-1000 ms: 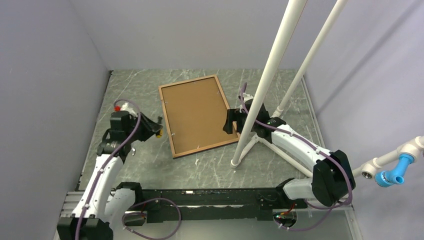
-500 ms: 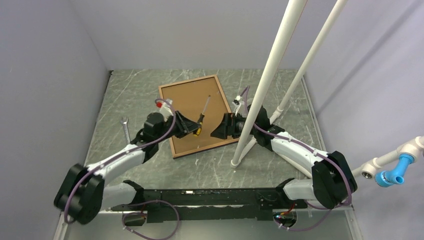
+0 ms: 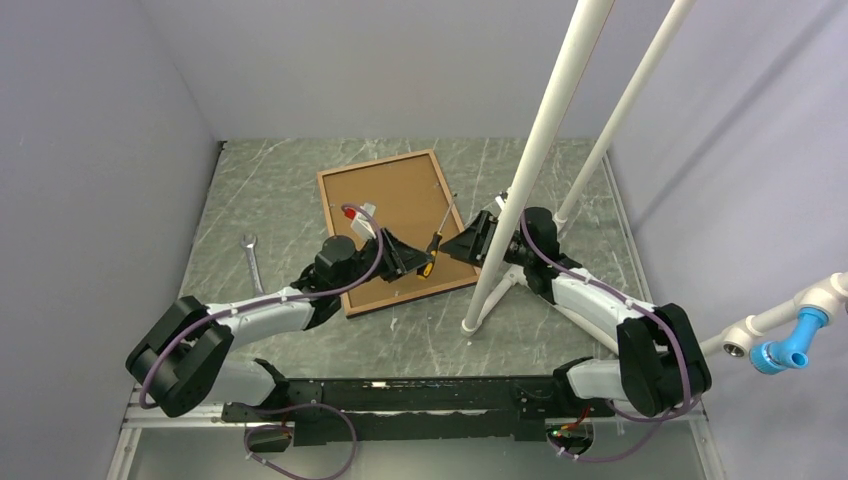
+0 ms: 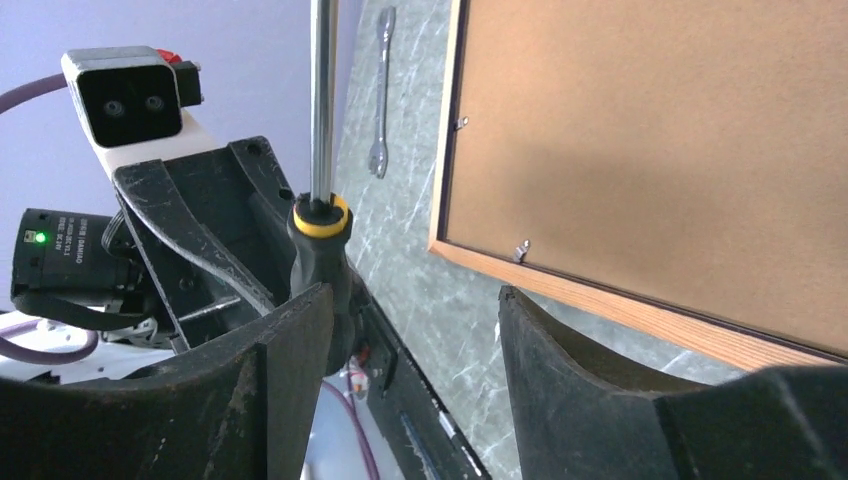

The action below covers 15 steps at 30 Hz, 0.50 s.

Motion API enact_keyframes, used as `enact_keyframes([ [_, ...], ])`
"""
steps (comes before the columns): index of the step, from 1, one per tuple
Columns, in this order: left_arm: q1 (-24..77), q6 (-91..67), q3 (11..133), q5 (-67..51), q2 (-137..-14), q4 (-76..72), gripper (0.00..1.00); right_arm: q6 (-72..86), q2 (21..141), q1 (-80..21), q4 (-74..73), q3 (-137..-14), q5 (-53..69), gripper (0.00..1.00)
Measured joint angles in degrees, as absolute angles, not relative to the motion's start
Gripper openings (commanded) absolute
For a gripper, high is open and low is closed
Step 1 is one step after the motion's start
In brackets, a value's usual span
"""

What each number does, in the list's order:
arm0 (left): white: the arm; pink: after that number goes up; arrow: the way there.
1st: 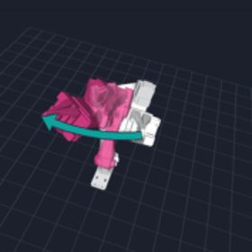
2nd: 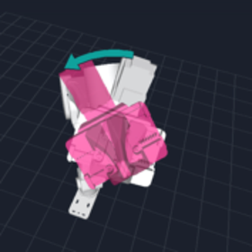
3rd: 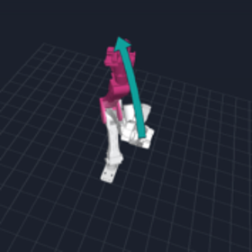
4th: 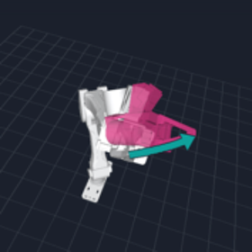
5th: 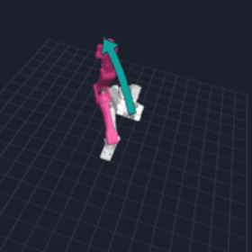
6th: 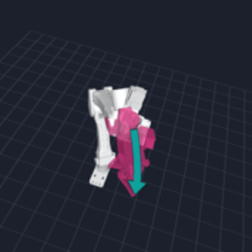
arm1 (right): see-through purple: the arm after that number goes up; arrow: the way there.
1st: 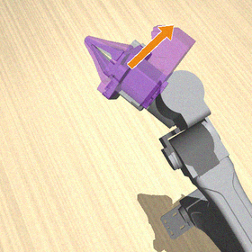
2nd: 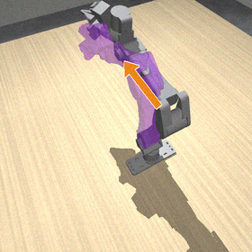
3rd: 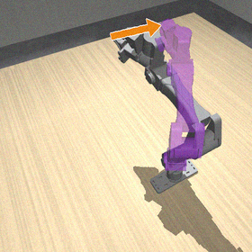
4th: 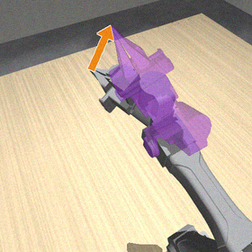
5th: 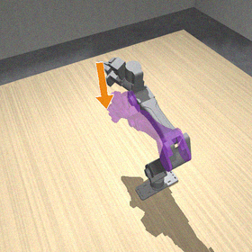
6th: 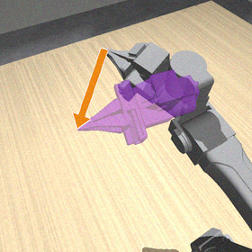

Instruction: Take the photo out of the frame

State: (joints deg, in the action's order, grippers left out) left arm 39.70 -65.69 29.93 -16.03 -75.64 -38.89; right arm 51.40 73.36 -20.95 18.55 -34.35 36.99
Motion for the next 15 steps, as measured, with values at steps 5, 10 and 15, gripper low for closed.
enact_keyframes([
  [5,41.2,-65.7,29.9,-14.9,-75.8,-39.6,0.00,54.3,74.2,-21.0,22.1,-34.3,38.0,0.64],
  [10,41.8,-65.6,29.9,-14.9,-76.8,-39.4,0.00,56.1,74.7,-21.1,25.3,-34.3,38.3,0.61],
  [15,43.0,-65.7,29.9,-15.0,-78.4,-39.7,0.00,56.8,77.1,-21.5,27.0,-34.5,39.3,0.46],
])
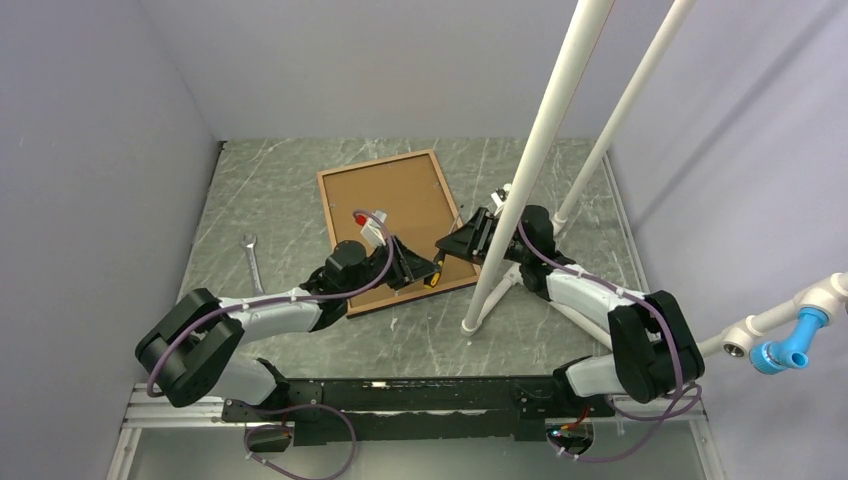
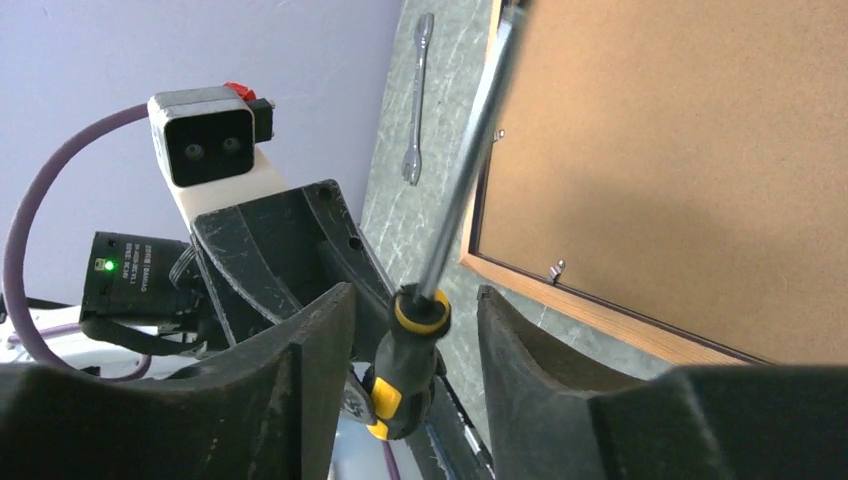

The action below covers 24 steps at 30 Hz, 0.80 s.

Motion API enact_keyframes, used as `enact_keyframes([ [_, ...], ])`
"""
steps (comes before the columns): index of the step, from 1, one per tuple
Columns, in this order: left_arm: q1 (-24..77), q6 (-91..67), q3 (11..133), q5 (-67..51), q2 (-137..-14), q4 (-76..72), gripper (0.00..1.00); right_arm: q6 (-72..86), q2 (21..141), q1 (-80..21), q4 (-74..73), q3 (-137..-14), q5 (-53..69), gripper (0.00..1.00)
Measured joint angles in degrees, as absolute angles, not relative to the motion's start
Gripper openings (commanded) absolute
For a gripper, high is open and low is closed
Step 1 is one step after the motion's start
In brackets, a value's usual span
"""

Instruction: Take the photo out of the frame

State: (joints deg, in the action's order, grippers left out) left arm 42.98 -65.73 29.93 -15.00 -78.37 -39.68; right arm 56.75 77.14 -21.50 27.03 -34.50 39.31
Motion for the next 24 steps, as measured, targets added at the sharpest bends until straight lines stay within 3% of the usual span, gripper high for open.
enact_keyframes([
  [5,43.7,-65.7,29.9,-14.9,-79.0,-39.6,0.00,56.8,78.5,-22.7,27.6,-34.9,39.6,0.26],
  [9,43.7,-65.1,30.1,-14.7,-78.6,-38.9,0.01,54.9,79.4,-23.1,26.8,-36.1,40.2,0.00],
  [11,43.7,-64.4,30.7,-14.7,-78.1,-36.9,0.13,53.6,80.2,-23.1,26.4,-37.1,41.3,0.00],
  [18,43.7,-59.2,33.8,-14.6,-73.4,-25.3,0.73,44.2,81.4,-23.4,18.7,-42.5,44.6,0.00],
  [20,43.4,-57.2,33.8,-14.1,-69.8,-22.2,0.81,40.2,81.5,-23.7,15.2,-44.2,45.3,0.00],
  [24,39.8,-55.1,33.9,-14.7,-64.2,-18.0,0.84,34.1,82.3,-23.7,10.3,-46.5,47.0,0.00],
])
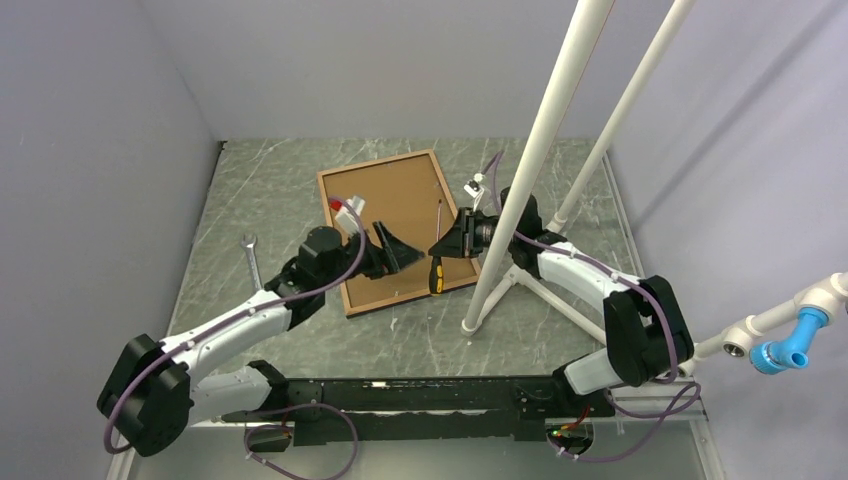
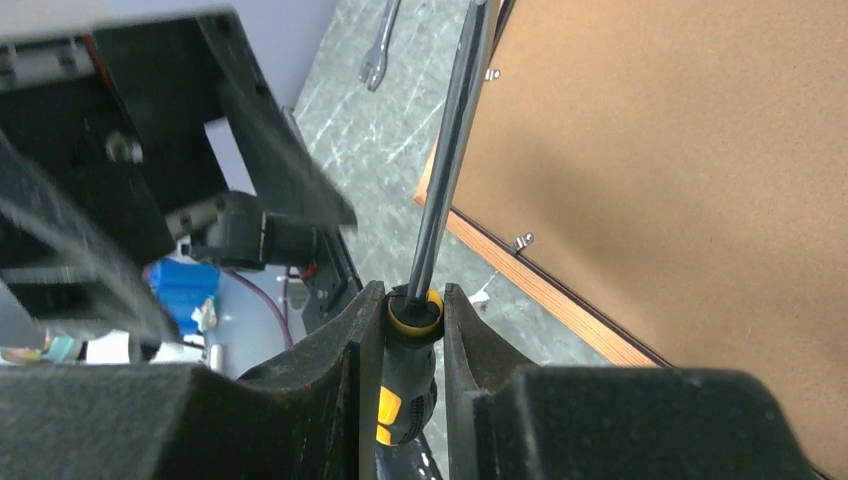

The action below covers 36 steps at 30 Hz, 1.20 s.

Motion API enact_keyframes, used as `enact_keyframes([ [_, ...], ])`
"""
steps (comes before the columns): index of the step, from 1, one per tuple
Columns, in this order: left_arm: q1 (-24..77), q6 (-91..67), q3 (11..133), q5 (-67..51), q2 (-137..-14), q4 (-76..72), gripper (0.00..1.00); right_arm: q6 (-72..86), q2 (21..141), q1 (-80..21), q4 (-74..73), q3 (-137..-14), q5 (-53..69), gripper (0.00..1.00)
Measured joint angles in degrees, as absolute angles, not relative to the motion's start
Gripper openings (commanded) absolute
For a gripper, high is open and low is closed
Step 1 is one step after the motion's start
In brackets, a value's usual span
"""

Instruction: Take the photo out of the frame

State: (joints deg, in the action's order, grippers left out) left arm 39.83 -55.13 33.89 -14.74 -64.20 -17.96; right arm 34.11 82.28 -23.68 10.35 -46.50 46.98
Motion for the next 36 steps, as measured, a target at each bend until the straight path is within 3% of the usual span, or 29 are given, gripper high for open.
enact_keyframes([
  [9,29.4,-54.2,44.7,-22.2,-73.4,-11.2,0.81,26.7,86.0,-26.5,4.4,-49.1,50.5,0.00],
  [17,30.4,-55.0,48.9,-26.3,-81.8,-11.7,0.63,24.4,86.2,-29.9,2.2,-50.4,50.5,0.00],
  [22,31.1,-56.3,49.0,-27.0,-83.1,-13.6,0.44,24.1,86.1,-31.0,2.0,-50.4,49.3,0.00],
  [25,32.0,-57.1,49.0,-27.4,-84.5,-15.1,0.27,23.5,85.9,-31.4,1.2,-50.4,48.0,0.00],
  [27,32.4,-57.9,49.0,-27.7,-85.4,-16.1,0.09,23.3,85.3,-31.4,0.3,-50.4,46.9,0.00],
  [30,32.6,-57.6,48.9,-27.6,-85.9,-16.6,0.00,23.1,84.1,-31.4,-0.9,-50.4,45.7,0.26],
  [33,32.4,-58.0,48.9,-27.2,-85.8,-17.2,0.00,22.9,83.0,-31.4,-1.7,-50.4,43.6,0.66],
  [34,32.4,-58.2,48.9,-27.0,-85.8,-17.3,0.00,22.4,82.4,-31.5,-2.6,-50.5,41.8,0.86],
  [35,32.4,-58.4,48.8,-26.8,-85.6,-17.4,0.00,22.0,81.7,-31.6,-3.5,-50.5,39.8,0.97],
  [36,32.4,-58.9,48.5,-26.4,-85.3,-17.6,0.00,22.5,81.4,-31.6,-4.1,-50.5,38.7,0.99],
])
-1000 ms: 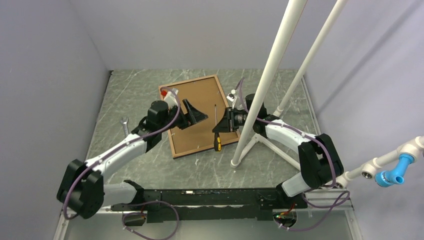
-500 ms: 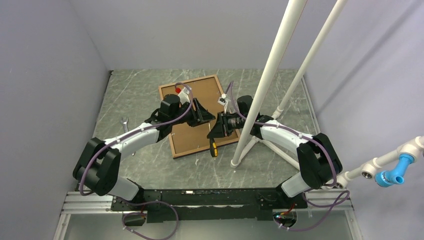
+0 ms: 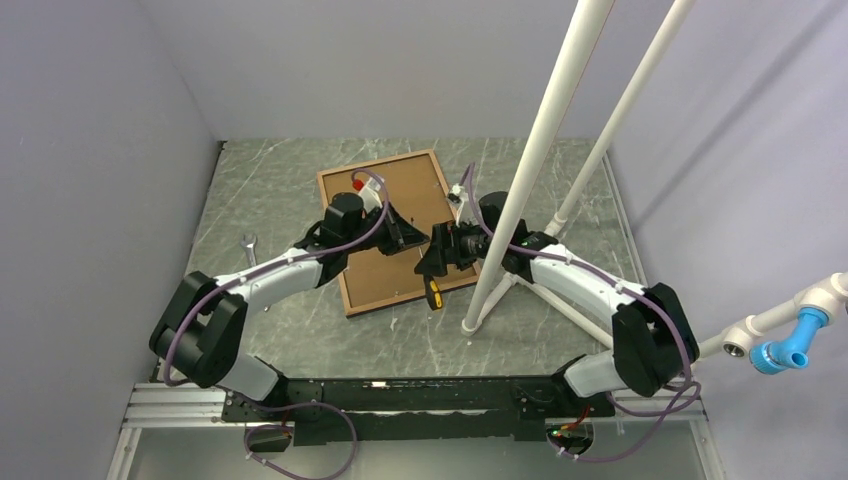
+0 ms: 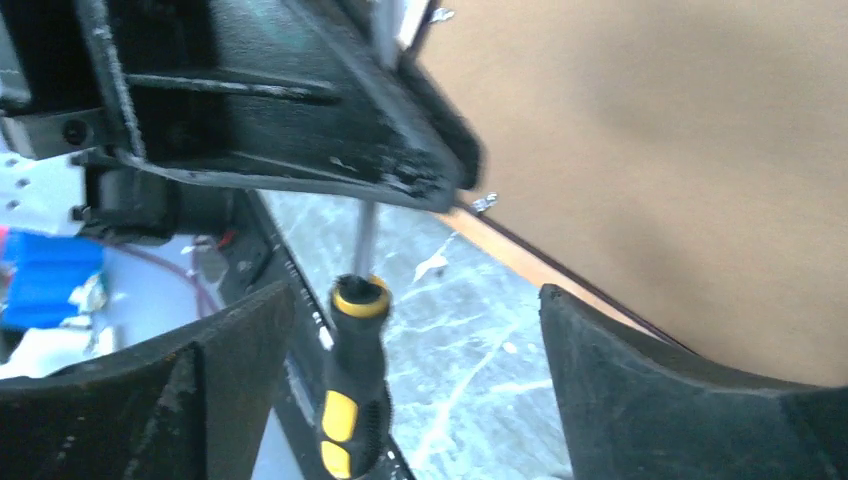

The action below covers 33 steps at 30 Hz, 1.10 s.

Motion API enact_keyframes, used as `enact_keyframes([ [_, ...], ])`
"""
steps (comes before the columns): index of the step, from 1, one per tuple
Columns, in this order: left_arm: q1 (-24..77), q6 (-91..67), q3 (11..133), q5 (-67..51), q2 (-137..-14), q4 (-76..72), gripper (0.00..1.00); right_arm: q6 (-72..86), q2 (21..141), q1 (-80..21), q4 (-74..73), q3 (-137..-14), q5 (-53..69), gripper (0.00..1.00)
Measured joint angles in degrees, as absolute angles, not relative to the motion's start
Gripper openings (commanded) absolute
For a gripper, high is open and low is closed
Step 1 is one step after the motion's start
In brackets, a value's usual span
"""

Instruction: Take the photo out of the frame

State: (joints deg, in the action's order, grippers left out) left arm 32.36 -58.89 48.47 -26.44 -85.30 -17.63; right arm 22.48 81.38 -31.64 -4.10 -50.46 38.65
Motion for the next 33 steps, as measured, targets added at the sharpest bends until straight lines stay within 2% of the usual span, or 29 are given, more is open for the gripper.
enact_keyframes([
  [13,26.5,-72.6,37.5,-17.3,-78.3,-26.3,0.00,21.1,70.4,-30.8,-8.8,-47.4,10.6,1.00],
  [18,26.5,-81.3,34.2,-14.5,-79.6,-33.4,0.00,21.7,72.1,-26.3,-8.2,-47.0,18.2,0.99],
  [22,26.7,-87.4,33.6,-12.7,-83.4,-40.3,0.00,24.3,72.0,-27.1,-1.9,-44.5,25.2,0.94],
  [27,27.2,-90.0,33.1,-12.1,-84.7,-42.5,0.00,28.7,71.3,-27.6,5.7,-41.0,30.2,0.92],
  [33,27.7,-91.8,33.1,-12.4,-86.2,-45.2,0.00,30.2,71.2,-27.6,7.7,-40.6,33.5,0.90],
])
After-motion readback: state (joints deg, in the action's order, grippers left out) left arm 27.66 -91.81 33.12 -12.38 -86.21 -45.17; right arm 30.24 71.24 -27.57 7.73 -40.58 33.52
